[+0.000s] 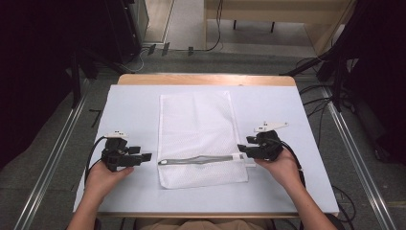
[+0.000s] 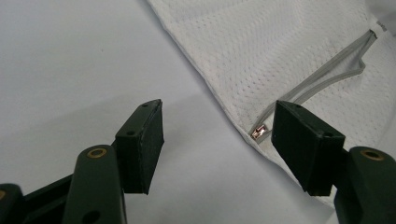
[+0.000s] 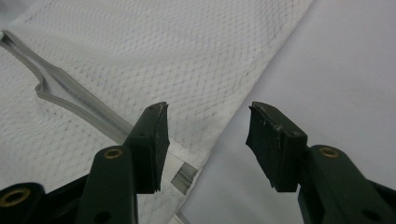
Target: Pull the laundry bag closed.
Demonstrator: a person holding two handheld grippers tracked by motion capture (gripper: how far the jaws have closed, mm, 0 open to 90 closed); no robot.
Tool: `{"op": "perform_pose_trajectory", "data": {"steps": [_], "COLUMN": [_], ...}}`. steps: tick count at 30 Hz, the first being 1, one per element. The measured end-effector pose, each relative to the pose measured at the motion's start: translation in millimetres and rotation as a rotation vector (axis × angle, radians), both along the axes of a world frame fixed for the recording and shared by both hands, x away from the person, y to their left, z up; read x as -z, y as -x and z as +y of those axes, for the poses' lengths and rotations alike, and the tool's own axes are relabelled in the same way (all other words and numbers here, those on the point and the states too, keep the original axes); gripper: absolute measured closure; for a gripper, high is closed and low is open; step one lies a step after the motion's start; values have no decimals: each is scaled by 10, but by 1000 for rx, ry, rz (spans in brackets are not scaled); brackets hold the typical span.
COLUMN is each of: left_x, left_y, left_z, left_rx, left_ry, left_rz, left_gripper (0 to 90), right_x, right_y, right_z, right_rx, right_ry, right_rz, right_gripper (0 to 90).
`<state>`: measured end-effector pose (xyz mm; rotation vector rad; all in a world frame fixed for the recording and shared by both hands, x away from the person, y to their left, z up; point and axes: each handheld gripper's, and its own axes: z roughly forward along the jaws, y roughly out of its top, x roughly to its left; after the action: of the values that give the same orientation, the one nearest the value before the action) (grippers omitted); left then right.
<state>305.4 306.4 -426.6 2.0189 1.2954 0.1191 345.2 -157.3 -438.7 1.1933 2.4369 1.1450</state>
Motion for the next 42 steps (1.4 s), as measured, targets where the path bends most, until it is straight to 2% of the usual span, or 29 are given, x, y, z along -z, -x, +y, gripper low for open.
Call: {"op": "perform_pose_trajectory", "data": {"steps": [3, 4, 6, 8, 16, 20, 23, 29, 32, 34, 36, 38, 42], "left_x": [-7, -6, -7, -5, 6, 7, 5, -3, -18, -30, -36, -28, -22], "left_y": [1, -2, -11, -18, -10, -3, 1, 7, 16, 20, 19, 16, 16], "left_z": [-8, -9, -9, -8, -14, -14, -20, -6, 7, 21, 31, 29, 11], "left_rx": [2, -1, -21, -36, -24, -10, -5, -3, -10, -15, -18, -16, -13], "left_ry": [9, 18, 52, 79, 52, 32, 33, 30, 28, 42, 46, 41, 40], "left_rz": [-3, 9, 56, 81, 66, 54, 52, 40, 18, 6, 6, 12, 16], "left_gripper": [349, 350, 372, 384, 381, 381, 380, 376, 385, 384, 384, 383, 384], "right_x": [3, 6, 7, 11, 50, 39, 18, -20, -43, -42, -45, -56, -71], "right_y": [2, 2, 5, 7, 12, 28, 48, 116, 173, 190, 206, 245, 280], "right_z": [7, 9, 13, 19, 56, 74, 104, 238, 343, 388, 410, 478, 564], "right_rx": [-1, -3, -10, -13, -40, -50, -59, -104, -128, -146, -147, -166, -178], "right_ry": [14, 19, 30, 32, 64, 49, 42, 47, 41, 45, 49, 44, 24], "right_rz": [-2, -5, -6, -4, 16, 15, 21, 17, 30, 24, 32, 14, 11], "right_gripper": [463, 458, 454, 451, 462, 474, 485, 495, 501, 505, 510, 521, 527]}}
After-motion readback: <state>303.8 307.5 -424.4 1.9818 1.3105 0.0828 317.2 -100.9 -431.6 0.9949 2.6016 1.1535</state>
